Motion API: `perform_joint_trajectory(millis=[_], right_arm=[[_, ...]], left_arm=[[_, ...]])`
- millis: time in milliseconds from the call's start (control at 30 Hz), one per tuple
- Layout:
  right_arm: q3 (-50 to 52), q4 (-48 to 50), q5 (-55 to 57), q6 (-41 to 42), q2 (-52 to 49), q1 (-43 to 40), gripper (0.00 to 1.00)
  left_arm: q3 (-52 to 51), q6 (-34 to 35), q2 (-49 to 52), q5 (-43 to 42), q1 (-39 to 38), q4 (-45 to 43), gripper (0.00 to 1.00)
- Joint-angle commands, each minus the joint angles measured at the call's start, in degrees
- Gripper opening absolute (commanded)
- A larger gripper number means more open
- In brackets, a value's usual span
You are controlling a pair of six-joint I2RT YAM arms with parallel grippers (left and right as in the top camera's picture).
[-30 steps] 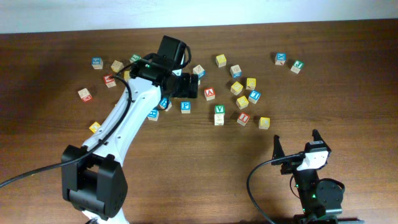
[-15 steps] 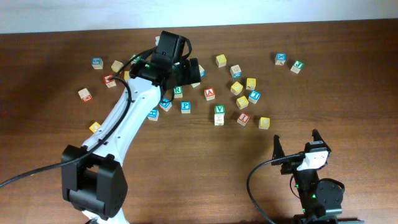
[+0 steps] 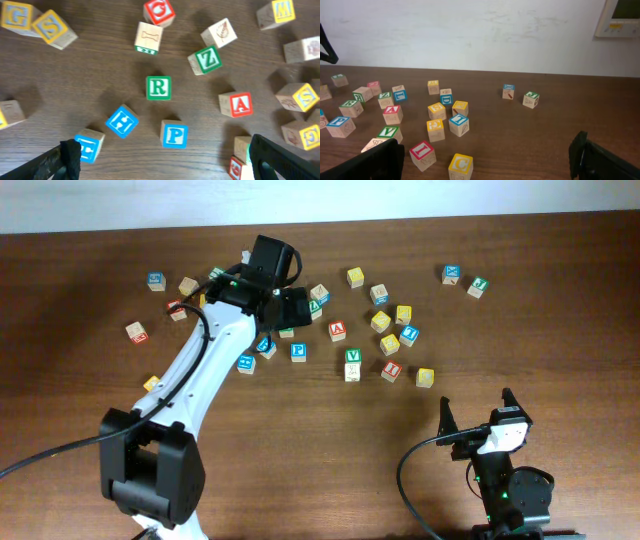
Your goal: Spell out ICRA
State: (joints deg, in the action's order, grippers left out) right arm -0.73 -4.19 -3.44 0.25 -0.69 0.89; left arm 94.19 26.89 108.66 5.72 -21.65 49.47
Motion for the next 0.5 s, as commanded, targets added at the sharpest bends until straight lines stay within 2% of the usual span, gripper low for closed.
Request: perform_joint_trajectory(millis=[0,167,333,467], right_arm=[[0.42,-0.11,0.48,0.63,0.44,0.22,0.98],[0.42,-0.11,0.48,0.63,0.44,0.22,0.98],[0.42,-0.11,0.48,0.61,0.44,0.22,0.98],[0.42,-0.11,0.48,0.63,0.44,0.22,0.98]], left_arm=[[-1.49,0.48,2.60,-3.98,-1.70,-0.04,0.99],[-1.49,0.48,6.91,-3.41,-4.35,-1.77,0.99],[-1.46,0.48,9.53,-0.39,-4.33,-3.76,0.99],[-0.50,0.26,9.49,0.11,-2.49,-8.98,0.99]])
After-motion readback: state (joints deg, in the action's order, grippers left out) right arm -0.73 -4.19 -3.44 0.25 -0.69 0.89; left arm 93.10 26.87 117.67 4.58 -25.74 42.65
